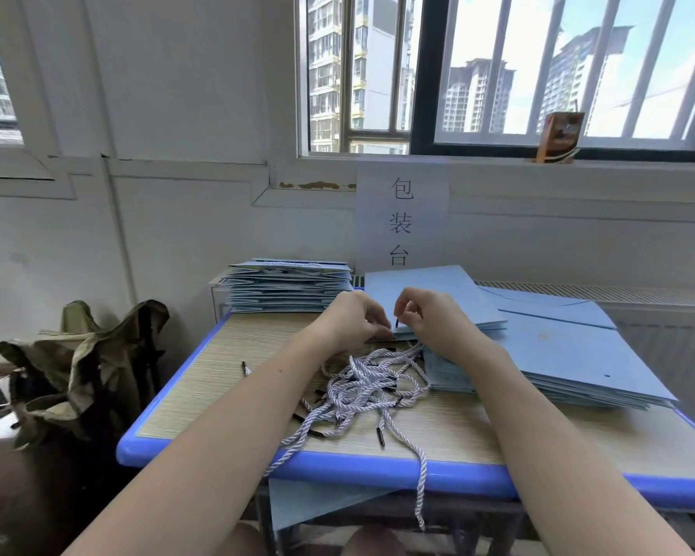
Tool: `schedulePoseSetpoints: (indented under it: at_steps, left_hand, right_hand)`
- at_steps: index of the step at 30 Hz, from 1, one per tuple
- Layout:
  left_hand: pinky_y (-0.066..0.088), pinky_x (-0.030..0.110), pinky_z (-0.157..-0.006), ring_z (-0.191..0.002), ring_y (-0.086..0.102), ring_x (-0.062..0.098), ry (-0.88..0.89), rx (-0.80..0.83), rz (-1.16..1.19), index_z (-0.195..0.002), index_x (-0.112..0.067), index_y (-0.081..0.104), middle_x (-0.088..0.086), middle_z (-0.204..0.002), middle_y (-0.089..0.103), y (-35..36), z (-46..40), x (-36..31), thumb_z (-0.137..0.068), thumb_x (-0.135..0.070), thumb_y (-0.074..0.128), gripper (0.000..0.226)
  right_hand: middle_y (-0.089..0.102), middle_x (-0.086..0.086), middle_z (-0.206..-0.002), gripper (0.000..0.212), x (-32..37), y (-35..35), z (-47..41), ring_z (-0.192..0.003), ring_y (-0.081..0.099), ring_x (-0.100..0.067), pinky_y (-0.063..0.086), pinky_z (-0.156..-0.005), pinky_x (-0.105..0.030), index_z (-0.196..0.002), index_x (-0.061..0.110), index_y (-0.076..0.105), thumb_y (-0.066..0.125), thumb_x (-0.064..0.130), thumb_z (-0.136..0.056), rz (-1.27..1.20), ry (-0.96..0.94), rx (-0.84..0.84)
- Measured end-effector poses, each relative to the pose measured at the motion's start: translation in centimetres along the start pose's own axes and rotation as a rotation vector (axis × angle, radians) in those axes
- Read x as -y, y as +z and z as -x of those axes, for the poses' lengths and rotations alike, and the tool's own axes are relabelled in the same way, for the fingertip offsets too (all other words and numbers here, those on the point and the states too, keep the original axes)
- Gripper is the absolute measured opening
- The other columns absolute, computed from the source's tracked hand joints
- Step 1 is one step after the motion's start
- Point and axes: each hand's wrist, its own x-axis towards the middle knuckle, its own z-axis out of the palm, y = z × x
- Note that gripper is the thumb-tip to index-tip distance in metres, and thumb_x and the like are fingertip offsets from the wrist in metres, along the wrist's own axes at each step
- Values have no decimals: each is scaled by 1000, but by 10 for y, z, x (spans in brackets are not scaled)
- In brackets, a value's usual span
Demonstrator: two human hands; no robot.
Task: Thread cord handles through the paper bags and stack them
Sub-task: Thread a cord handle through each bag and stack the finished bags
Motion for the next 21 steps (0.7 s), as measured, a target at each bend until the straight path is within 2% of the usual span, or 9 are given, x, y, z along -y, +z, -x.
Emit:
schedulePoseSetpoints:
  at_steps: [6,12,17,21]
  left_hand:
    - [47,15,-75,-83,66,10,11,-8,-10,-97,-11,79,3,-90,75,0,1,0,-84,-19,78,14]
    - [48,17,-76,-85,67,12,15,-2,-21,-96,-12,79,3,-89,75,1,1,0,-84,-20,78,14]
    - [44,7,-67,-85,66,13,25,-9,-20,-96,-11,79,4,-90,75,0,1,0,-84,-20,78,14]
    - [47,17,-73,-86,67,16,27,-6,-25,-95,-11,79,5,-90,75,1,1,0,-84,-21,78,15]
  right_hand:
    - [65,1,-88,22,0,0,0,-82,63,-20,52,-73,-33,-85,29,62,57,12,-99,7,-9,41]
    - [66,-5,-96,21,-1,2,-2,-84,61,-22,48,-68,-29,-89,25,62,56,9,-99,41,26,30]
    - [65,-7,-103,24,0,1,-2,-86,57,-20,42,-70,-27,-90,24,60,54,2,-98,80,25,58]
    - [62,-7,-108,26,0,2,-4,-96,57,-23,46,-77,-31,-92,23,59,52,-2,-96,117,38,63]
